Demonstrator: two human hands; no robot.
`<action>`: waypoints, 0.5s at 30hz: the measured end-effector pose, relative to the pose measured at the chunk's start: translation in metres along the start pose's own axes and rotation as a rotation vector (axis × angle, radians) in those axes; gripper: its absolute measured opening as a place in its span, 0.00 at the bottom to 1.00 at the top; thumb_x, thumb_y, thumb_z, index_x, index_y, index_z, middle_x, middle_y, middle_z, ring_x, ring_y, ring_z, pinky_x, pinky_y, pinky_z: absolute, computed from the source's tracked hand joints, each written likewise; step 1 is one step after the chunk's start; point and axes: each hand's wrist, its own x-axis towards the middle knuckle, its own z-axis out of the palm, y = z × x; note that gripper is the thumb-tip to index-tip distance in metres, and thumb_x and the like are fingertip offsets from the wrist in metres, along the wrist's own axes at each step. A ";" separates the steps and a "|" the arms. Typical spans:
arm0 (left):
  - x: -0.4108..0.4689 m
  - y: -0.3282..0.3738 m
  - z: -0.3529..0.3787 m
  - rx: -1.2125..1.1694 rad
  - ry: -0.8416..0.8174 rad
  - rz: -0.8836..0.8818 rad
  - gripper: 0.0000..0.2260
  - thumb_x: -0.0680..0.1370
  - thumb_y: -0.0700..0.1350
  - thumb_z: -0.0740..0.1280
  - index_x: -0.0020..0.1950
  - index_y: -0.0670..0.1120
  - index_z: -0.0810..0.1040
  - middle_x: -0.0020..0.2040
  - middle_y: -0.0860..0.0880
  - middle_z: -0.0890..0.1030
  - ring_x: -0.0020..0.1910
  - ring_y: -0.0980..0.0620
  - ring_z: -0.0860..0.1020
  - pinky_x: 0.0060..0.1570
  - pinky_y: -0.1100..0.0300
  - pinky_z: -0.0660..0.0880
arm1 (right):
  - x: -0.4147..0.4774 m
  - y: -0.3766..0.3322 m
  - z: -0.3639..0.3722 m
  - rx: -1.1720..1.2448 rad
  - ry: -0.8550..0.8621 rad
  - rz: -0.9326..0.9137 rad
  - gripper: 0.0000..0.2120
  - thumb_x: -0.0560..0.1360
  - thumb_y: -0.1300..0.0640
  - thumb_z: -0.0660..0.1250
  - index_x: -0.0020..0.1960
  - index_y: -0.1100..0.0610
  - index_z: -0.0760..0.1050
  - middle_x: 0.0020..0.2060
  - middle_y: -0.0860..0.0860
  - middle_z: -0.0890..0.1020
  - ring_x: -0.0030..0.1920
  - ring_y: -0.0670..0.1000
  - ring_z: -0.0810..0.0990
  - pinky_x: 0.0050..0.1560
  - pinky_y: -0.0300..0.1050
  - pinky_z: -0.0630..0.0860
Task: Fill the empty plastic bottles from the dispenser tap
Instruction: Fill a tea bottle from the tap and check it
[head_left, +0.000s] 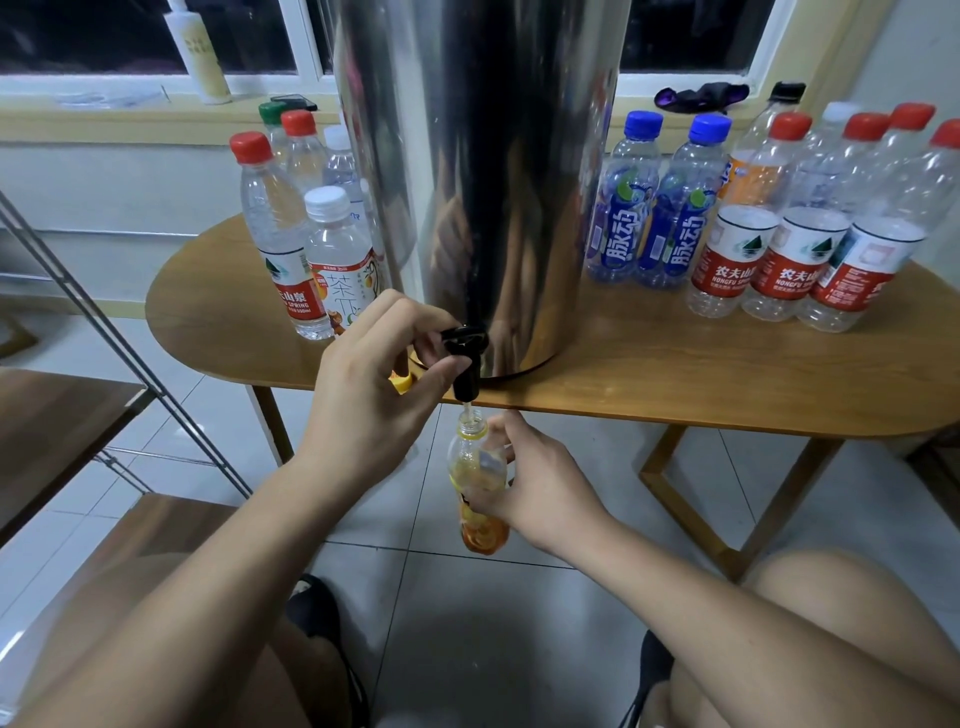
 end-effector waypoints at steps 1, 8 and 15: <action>0.000 0.000 0.000 -0.002 0.001 -0.004 0.10 0.79 0.39 0.79 0.56 0.43 0.81 0.46 0.49 0.78 0.44 0.50 0.77 0.42 0.54 0.75 | 0.000 0.000 0.000 0.002 0.005 -0.004 0.30 0.70 0.42 0.80 0.65 0.42 0.69 0.57 0.43 0.80 0.56 0.49 0.82 0.55 0.53 0.82; 0.000 0.004 -0.001 -0.012 0.007 -0.010 0.10 0.78 0.39 0.79 0.55 0.46 0.81 0.45 0.50 0.78 0.43 0.51 0.77 0.42 0.60 0.73 | -0.001 0.001 0.000 0.000 0.018 -0.021 0.32 0.70 0.42 0.80 0.68 0.43 0.69 0.58 0.44 0.81 0.57 0.49 0.82 0.55 0.52 0.82; 0.001 0.003 -0.002 -0.069 0.003 -0.016 0.09 0.79 0.38 0.78 0.54 0.47 0.81 0.43 0.49 0.78 0.43 0.49 0.77 0.41 0.56 0.74 | 0.000 0.002 0.001 -0.014 0.022 -0.039 0.35 0.70 0.41 0.80 0.72 0.43 0.69 0.59 0.45 0.81 0.57 0.49 0.81 0.55 0.51 0.82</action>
